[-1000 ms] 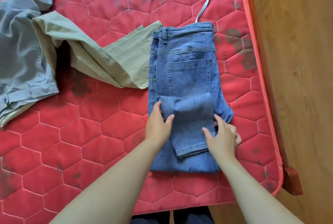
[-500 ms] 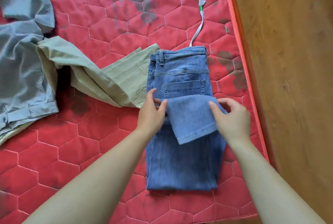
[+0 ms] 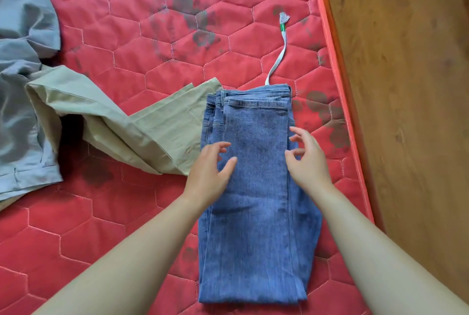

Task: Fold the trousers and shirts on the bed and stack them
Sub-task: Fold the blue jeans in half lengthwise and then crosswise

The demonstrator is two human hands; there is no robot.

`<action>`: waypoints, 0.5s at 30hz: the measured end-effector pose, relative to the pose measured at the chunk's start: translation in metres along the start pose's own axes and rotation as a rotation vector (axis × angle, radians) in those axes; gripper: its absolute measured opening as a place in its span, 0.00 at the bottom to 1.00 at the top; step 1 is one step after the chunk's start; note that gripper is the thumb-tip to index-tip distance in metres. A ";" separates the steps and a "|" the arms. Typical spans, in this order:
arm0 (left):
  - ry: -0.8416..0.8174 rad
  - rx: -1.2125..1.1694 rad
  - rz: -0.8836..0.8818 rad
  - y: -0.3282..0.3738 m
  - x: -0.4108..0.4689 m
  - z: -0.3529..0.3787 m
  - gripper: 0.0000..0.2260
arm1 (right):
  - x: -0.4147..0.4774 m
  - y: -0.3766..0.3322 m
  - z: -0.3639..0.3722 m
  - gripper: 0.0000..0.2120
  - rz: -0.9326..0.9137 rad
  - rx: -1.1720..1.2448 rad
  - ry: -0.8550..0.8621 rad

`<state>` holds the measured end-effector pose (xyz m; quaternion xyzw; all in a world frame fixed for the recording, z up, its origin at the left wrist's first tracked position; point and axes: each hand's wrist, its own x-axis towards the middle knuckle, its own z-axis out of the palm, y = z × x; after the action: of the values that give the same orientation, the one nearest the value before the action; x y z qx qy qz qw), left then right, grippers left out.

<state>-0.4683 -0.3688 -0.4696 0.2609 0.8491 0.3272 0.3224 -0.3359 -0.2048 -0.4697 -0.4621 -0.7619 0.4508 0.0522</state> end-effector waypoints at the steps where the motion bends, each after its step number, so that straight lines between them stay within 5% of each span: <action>1: -0.010 0.015 0.020 -0.003 -0.001 0.003 0.15 | 0.000 0.004 0.003 0.23 0.007 0.020 0.009; 8: 0.186 0.045 -0.059 -0.004 0.033 0.011 0.19 | 0.029 0.002 0.021 0.21 0.022 -0.027 0.142; 12: 0.122 0.024 -0.166 0.008 0.065 0.014 0.20 | 0.043 -0.006 0.029 0.21 0.130 -0.064 0.151; 15: 0.178 0.051 -0.039 0.013 0.068 0.015 0.15 | 0.044 -0.007 0.029 0.14 0.097 -0.064 0.114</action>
<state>-0.4995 -0.3103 -0.4946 0.2222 0.8874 0.3208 0.2453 -0.3796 -0.1916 -0.4961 -0.5248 -0.7484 0.4013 0.0591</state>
